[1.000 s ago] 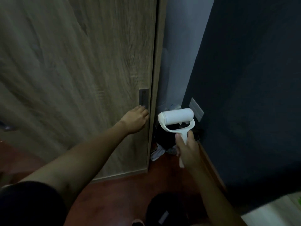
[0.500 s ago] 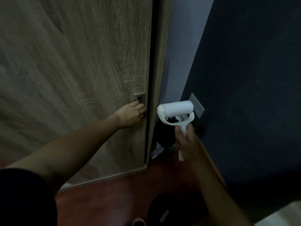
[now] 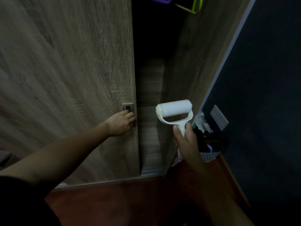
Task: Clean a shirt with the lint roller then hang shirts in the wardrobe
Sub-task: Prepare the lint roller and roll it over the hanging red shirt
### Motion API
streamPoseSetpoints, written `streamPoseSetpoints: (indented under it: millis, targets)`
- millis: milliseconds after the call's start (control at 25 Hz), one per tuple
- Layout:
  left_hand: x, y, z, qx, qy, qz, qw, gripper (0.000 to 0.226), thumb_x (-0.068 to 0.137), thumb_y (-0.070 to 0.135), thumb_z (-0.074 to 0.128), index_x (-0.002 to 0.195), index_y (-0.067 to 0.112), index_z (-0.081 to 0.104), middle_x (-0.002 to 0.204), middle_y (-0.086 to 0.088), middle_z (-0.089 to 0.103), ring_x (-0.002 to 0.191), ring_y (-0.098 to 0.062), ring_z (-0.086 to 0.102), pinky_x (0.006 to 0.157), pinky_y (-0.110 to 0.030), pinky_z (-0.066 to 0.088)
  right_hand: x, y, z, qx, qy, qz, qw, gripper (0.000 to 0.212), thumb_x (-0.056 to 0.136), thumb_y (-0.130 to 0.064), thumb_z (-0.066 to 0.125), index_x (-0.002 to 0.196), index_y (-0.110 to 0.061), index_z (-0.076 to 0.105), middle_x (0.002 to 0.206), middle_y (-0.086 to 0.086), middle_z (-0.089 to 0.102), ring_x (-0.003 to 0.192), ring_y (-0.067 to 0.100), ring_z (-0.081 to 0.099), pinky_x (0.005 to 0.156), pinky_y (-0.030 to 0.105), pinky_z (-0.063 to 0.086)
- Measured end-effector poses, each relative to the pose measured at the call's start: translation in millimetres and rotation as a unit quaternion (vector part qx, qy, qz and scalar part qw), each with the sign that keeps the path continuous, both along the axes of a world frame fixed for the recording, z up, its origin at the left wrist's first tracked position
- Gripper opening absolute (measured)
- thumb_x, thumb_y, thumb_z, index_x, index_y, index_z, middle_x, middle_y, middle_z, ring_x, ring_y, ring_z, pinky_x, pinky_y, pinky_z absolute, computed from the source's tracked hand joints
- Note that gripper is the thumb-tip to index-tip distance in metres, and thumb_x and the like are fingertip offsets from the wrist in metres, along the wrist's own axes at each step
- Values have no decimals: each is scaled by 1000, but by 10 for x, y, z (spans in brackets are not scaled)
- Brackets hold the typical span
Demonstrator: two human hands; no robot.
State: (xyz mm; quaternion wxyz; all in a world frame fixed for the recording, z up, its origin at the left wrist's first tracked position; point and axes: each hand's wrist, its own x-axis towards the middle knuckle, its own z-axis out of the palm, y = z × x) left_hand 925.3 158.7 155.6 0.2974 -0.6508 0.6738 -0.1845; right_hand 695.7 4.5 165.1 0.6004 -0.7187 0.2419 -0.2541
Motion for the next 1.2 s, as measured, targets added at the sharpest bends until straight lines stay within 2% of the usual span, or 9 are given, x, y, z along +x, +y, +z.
streamPoseSetpoints:
  millis: [160,320,600,800,880,960,1040,1120,1200]
  targets:
    - [367,786,3,59,-46,30,997,48,82,22,29,77,12,76,92,-6,70,83,-23,61,73,-34,51,305,493,33,-36,9,13,999,5,90,-34,53,88,-31,49,67,-3,55,59,12,53,55,36,45]
    - [660,1457,41,58,-57,56,995,45,78,18,32,61,8,72,77,-8,67,70,-25,58,63,-35,49,553,890,8,-57,6,18,998,8,92,-24,53,87,-27,48,66,-6,53,53,3,50,55,29,42]
    - [1038,2332,74,52,-63,69,994,42,80,19,33,64,11,71,76,-6,65,71,-25,56,63,-35,45,831,1326,26,-45,-4,40,998,6,93,-19,50,95,-14,48,61,-1,50,42,2,46,45,26,41]
    - [1098,2681,112,80,-39,151,985,45,95,15,23,118,8,61,124,-12,57,114,-29,51,96,-41,41,936,1535,86,-40,-2,63,997,4,94,-18,49,91,-21,47,63,1,48,42,0,45,42,20,40]
    - [1047,2686,131,66,-7,143,988,35,93,18,36,111,11,65,120,-10,60,112,-26,54,92,-39,44,944,1561,111,-47,-6,55,997,3,94,-17,49,94,-20,48,64,0,49,48,3,46,45,18,41]
    - [954,2506,177,-51,-15,25,998,28,85,20,45,83,15,73,92,-3,66,88,-20,62,73,-32,51,933,1534,141,-56,-15,34,998,5,94,-14,49,99,-14,48,67,-1,50,53,5,46,45,12,40]
    - [845,2101,319,-198,14,-56,978,29,84,21,45,77,12,71,79,-4,65,74,-22,61,65,-31,51,910,1452,162,-55,-22,5,998,8,94,-14,49,101,-12,48,65,0,49,47,3,47,42,13,38]
    - [677,1518,602,-347,49,-48,935,29,85,23,50,85,5,71,71,-9,64,65,-25,59,62,-32,48,877,1321,176,-58,-27,-34,997,11,94,-17,51,103,-11,49,66,0,50,46,0,48,44,17,40]
    - [519,975,886,-496,158,27,853,35,86,28,53,97,1,70,70,-14,69,64,-30,63,64,-34,48,851,1151,202,-75,-26,-67,995,26,91,-27,53,108,-8,51,75,-6,55,61,0,53,61,23,45]
